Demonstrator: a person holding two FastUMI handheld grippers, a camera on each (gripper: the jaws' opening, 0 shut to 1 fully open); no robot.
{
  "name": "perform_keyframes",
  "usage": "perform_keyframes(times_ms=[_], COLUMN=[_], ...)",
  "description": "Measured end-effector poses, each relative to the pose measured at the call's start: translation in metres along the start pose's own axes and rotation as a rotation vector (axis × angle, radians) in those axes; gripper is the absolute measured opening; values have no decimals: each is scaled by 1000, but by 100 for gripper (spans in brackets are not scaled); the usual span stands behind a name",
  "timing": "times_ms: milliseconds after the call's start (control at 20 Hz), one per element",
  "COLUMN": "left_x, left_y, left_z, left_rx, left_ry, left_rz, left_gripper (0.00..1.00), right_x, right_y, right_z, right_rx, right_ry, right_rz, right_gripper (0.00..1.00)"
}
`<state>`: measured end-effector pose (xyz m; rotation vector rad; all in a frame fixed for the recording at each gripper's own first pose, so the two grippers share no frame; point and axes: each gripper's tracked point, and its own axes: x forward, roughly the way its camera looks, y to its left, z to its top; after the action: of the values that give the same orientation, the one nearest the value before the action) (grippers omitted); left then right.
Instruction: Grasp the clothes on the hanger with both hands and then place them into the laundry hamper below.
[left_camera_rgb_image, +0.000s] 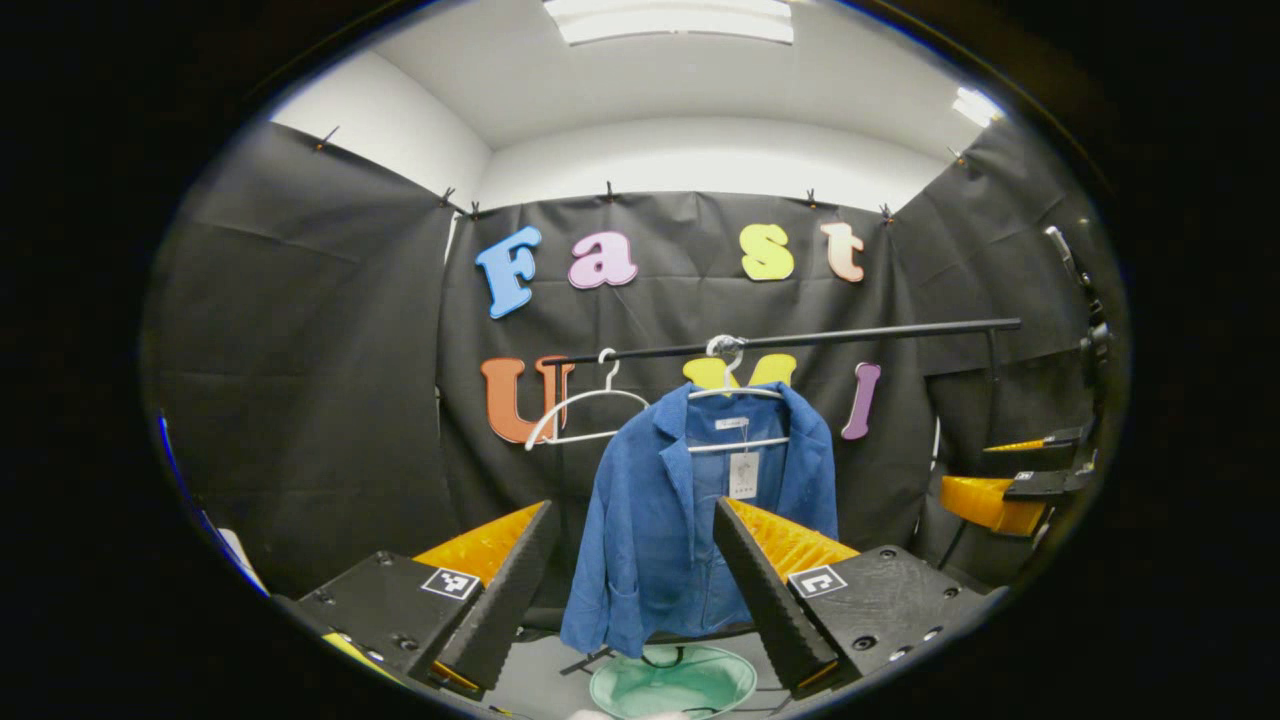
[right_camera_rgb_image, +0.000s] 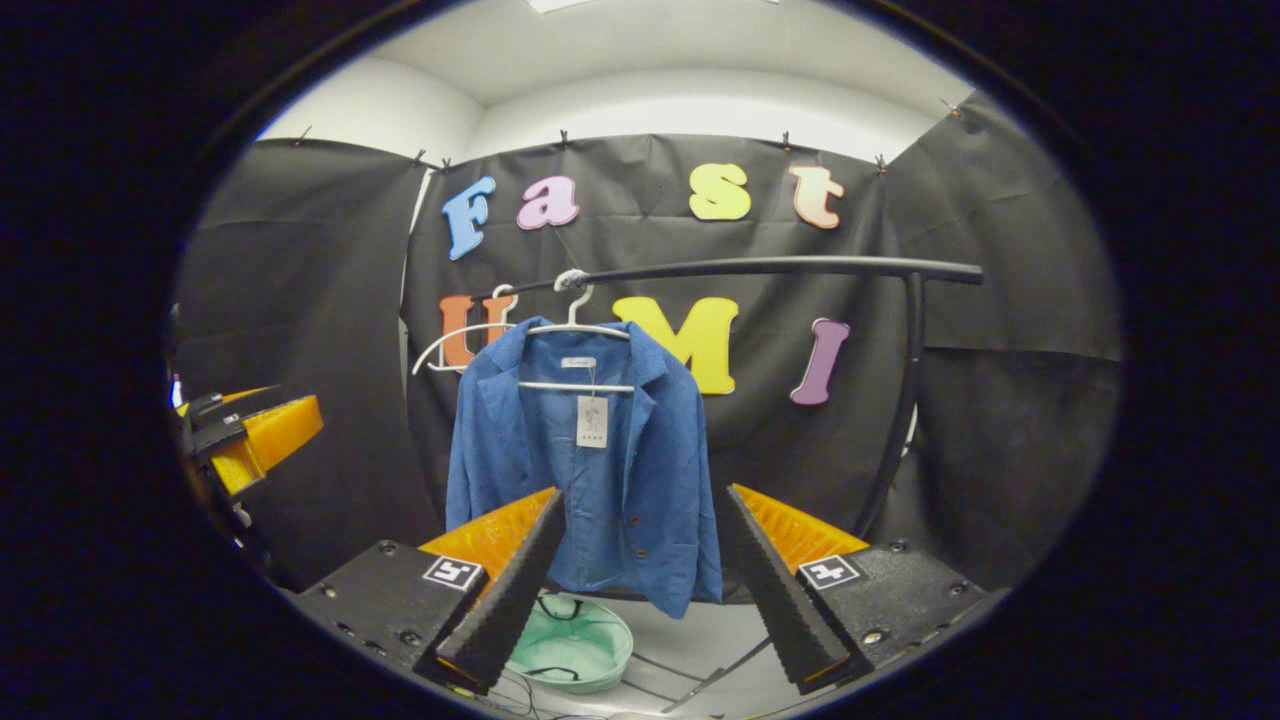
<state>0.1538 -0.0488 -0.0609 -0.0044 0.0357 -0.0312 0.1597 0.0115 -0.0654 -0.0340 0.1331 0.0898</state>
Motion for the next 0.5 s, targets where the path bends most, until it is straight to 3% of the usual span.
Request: perform_keyframes(times_ms=[150, 200, 250, 300, 350, 500], left_x=[45, 62, 79, 94, 111, 159], left_y=[-13, -19, -23, -28, -34, -44], left_z=[-8, -13, -18, -23, -29, -54], left_rx=[9, 16, 29, 36, 34, 29], left_ry=[-21, -34, -37, -42, -45, 5], left_rz=[3, 0, 3, 3, 2, 13], left_gripper=[96, 100, 96, 100, 96, 100], right_x=[54, 72, 90, 107, 124, 171], right_y=[-5, -5, -5, -5, -5, -7], right_z=[-4, -6, -6, -7, -8, -8], right_rx=[-19, -21, -18, -12, -9, -14], right_ry=[12, 16, 17, 23, 26, 28], right_rz=[25, 33, 45, 55, 66, 81], right_gripper=[100, 100, 100, 100, 100, 100])
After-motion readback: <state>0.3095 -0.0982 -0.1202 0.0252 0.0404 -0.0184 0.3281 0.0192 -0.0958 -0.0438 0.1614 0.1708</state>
